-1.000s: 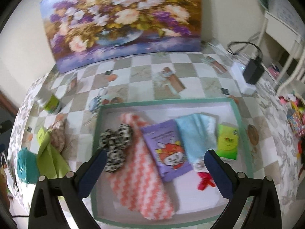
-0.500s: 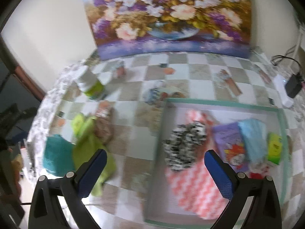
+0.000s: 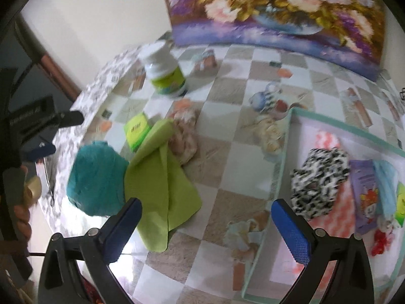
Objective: Organize soft objects
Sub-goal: 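Move both grippers back over the remaining pile, then grasp the lime-green cloth with the right gripper, then lift the green cloth toward the tray with the right gripper while the left reaches the pink crumpled cloth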
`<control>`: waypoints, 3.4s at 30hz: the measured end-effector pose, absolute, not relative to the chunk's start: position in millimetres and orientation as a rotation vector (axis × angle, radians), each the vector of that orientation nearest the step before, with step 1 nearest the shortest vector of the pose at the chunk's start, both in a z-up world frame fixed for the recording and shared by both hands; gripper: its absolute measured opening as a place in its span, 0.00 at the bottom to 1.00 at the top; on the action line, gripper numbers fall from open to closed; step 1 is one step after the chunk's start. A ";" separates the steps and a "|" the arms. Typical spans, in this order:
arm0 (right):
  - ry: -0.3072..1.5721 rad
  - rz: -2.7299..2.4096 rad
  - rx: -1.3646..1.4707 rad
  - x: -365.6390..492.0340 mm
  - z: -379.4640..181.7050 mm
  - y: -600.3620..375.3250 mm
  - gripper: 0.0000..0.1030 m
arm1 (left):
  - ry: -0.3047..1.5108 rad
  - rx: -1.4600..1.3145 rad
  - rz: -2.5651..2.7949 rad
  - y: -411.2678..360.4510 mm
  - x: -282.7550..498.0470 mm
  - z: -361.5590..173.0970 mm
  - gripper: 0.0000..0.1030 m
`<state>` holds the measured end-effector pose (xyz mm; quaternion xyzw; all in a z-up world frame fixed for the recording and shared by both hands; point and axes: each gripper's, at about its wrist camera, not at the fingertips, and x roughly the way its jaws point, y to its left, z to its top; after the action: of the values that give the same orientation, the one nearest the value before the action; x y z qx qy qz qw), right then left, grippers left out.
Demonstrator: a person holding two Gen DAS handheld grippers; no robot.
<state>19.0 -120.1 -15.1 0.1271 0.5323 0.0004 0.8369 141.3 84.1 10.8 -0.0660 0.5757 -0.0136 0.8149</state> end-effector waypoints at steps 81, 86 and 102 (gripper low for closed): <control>1.035 -0.009 -0.031 37.5 -9.7 -90.8 0.05 | 1.300 -0.203 -0.038 87.2 155.0 -7.8 0.99; 0.953 -0.077 -0.077 35.1 6.8 -97.3 0.04 | 1.277 -0.199 -0.058 81.9 152.9 0.6 0.99; 0.743 -0.233 -0.060 16.1 54.5 -131.0 0.04 | 1.250 -0.212 -0.166 53.6 146.6 17.1 0.99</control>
<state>16.1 -131.0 54.5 -0.0291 0.3620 -0.1135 0.9248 146.6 53.5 17.1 -0.0989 0.5831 -0.0776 0.8026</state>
